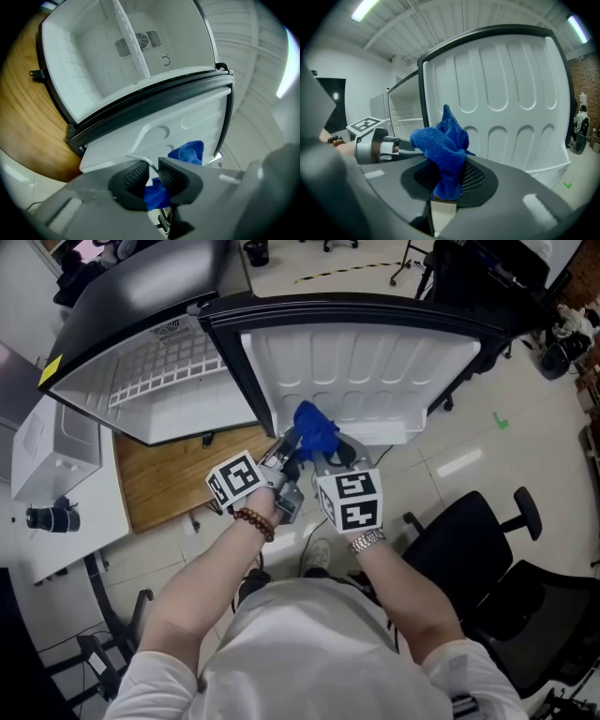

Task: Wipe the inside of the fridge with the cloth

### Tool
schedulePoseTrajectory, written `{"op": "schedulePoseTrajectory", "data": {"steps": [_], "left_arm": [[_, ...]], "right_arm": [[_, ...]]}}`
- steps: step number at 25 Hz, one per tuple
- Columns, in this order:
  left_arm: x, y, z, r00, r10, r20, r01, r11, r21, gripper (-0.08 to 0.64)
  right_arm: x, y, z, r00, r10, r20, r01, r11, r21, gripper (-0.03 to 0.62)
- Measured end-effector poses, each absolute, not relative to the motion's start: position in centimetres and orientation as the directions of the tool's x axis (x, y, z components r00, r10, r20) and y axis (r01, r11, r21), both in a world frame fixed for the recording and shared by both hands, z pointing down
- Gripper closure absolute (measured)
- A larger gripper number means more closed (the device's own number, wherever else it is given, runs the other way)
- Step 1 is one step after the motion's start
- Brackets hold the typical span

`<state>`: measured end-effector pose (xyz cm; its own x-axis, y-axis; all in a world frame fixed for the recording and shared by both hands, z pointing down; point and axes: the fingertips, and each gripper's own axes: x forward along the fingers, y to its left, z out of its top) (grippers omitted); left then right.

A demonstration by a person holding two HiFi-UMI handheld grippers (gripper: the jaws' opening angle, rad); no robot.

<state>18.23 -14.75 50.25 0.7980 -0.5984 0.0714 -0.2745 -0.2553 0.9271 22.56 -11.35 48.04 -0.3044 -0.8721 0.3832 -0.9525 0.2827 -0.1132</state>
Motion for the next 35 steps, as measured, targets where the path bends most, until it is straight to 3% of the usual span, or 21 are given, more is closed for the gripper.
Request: {"op": "schedulePoseTrajectory", "data": {"steps": [25,35], "left_arm": [[18.4,-14.5,50.3,0.793,-0.603,0.081,-0.279,-0.241,0.930,0.502],[18.4,-14.3,50.4,0.788,-0.609,0.086,-0.285,-0.238,0.929,0.502]], "right_arm": [[42.3,-8.2,49.1,0.016,-0.911,0.412,-0.999,-0.035,-0.037,0.506],[46.2,-7.5,49.3,0.073,-0.904,0.421,-0.995,-0.097,-0.037,0.506]]}}
